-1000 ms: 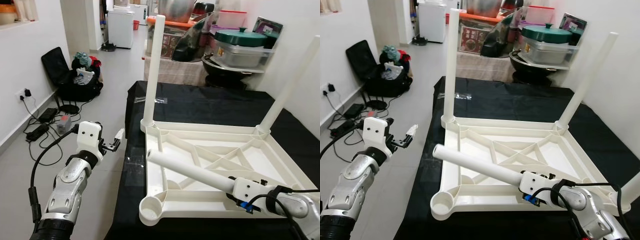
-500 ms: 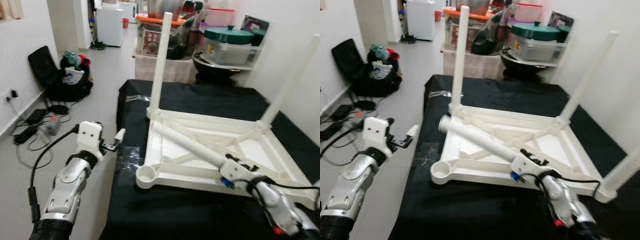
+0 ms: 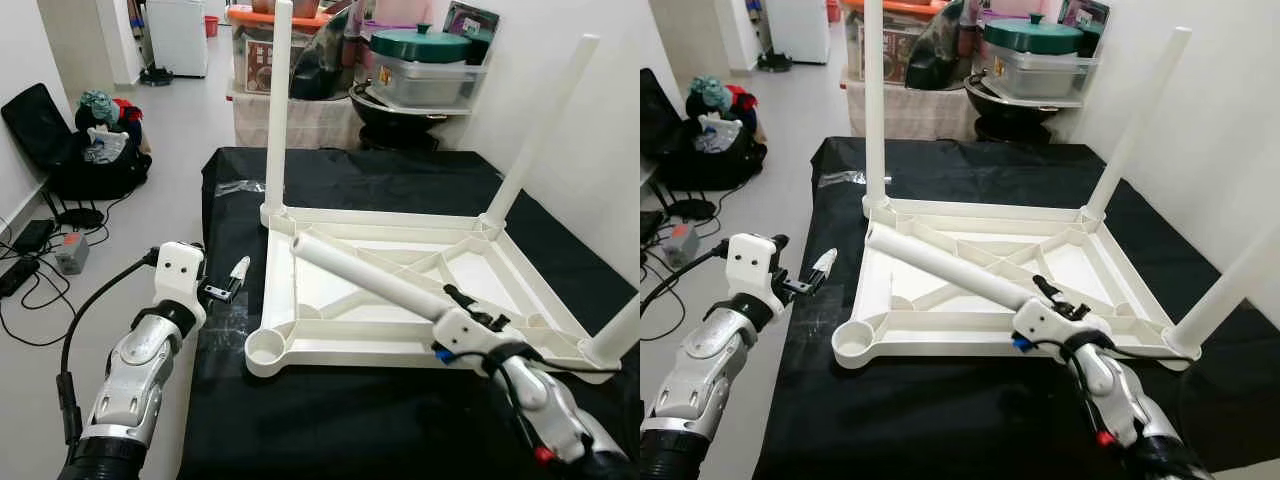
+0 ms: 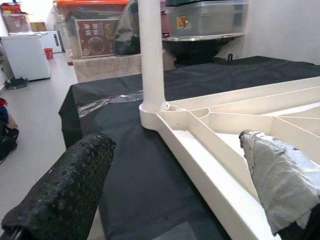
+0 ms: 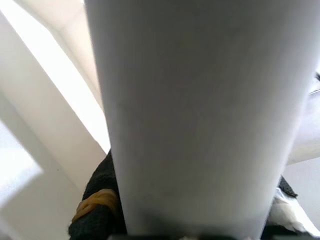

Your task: Building children table

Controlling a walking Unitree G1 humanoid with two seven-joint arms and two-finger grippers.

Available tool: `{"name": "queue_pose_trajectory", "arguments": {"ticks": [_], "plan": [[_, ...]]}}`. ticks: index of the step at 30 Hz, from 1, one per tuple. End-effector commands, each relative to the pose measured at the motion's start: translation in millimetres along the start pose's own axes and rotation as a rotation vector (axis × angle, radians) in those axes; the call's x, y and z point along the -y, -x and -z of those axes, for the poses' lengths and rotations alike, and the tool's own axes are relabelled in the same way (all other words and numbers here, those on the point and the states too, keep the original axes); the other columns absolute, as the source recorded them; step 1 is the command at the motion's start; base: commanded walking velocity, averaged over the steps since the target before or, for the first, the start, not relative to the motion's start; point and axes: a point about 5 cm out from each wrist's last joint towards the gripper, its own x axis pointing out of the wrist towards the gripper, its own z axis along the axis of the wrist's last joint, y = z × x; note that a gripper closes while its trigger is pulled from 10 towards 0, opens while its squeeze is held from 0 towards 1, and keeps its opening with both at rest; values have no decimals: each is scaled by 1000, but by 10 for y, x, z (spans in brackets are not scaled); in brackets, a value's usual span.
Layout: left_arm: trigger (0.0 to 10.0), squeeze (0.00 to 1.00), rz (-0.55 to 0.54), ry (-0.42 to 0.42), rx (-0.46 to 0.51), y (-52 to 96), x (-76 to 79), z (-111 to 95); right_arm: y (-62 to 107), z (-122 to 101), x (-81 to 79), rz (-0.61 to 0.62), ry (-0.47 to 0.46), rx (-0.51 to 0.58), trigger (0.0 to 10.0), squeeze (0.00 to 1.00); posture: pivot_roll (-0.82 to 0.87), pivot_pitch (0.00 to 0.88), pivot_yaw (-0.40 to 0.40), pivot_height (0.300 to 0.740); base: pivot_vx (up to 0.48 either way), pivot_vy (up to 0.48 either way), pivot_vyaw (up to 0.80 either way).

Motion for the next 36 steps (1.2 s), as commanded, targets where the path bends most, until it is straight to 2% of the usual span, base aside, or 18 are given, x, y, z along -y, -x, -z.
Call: {"name": "queue_pose_trajectory", "arguments": {"ticks": [1, 2, 6, 8, 11, 13, 14, 15, 17, 21, 23, 24, 25, 26, 27, 29, 32, 36], "plan": [[10000, 0, 9, -1, -22, -8, 19, 52, 148, 173, -326, -128, -95, -53, 0, 0, 56, 0, -58, 740, 0, 0, 0], [10000, 0, 9, -1, -22, -8, 19, 52, 148, 173, -326, -128, -95, -53, 0, 0, 56, 0, -58, 740, 0, 0, 0], [10000, 0, 15, 1, -21, -36, 23, 46, 195, 84, -302, -126, -143, 70, 0, 0, 51, 0, -53, 740, 0, 0, 0], [10000, 0, 15, 1, -21, -36, 23, 46, 195, 84, -302, -126, -143, 70, 0, 0, 51, 0, -53, 740, 0, 0, 0], [10000, 0, 15, 5, -24, -31, 21, 57, 260, -46, -341, -256, -165, 240, 0, 0, 50, 0, -57, 740, 0, 0, 0], [10000, 0, 15, 5, -24, -31, 21, 57, 260, -46, -341, -256, -165, 240, 0, 0, 50, 0, -57, 740, 0, 0, 0], [10000, 0, 14, 6, -24, -26, 20, 61, 290, -71, -341, -318, -134, 277, 0, 0, 50, 0, -58, 740, 0, 0, 0], [10000, 0, 14, 6, -24, -26, 20, 61, 290, -71, -341, -318, -134, 277, 0, 0, 50, 0, -58, 740, 0, 0, 0], [10000, 0, 12, 9, -26, -22, 22, 67, 320, -89, -281, -415, -65, 308, 0, 0, 47, 0, -57, 740, 0, 0, 0], [10000, 0, 13, 10, -26, -26, 25, 68, 347, -106, -238, -484, 0, 329, 0, 0, 46, 0, -54, 740, 0, 0, 0], [10000, 0, 16, 8, -25, -42, 20, 66, 435, -141, -263, -615, 120, 396, 0, 0, 39, 0, -55, 740, 0, 0, 0], [10000, 0, 16, 8, -25, -42, 20, 66, 435, -141, -263, -615, 120, 396, 0, 0, 39, 0, -55, 740, 0, 0, 0], [10000, 0, 17, 7, -24, -47, 18, 66, 471, -146, -276, -660, 162, 421, 0, 0, 39, 0, -55, 740, 0, 0, 0], [10000, 0, 18, 6, -23, -52, 19, 65, 514, -149, -302, -716, 241, 454, 0, 0, 38, 0, -58, 740, 0, 0, 0], [10000, 0, 18, 6, -23, -52, 19, 65, 514, -149, -302, -716, 241, 454, 0, 0, 38, 0, -58, 740, 0, 0, 0], [10000, 0, 20, 6, -22, -55, 29, 66, 560, -148, -323, -780, 327, 498, 0, 0, 36, 0, -58, 740, 0, 0, 0], [10000, 0, 23, 7, -22, -55, 42, 69, 578, -159, -328, -823, 369, 534, 0, 0, 35, 0, -59, 740, 0, 0, 0], [10000, 0, 25, 10, -22, -52, 51, 73, 563, -174, -324, -827, 352, 541, 0, 0, 41, 0, -69, 740, 0, 0, 0]]}}
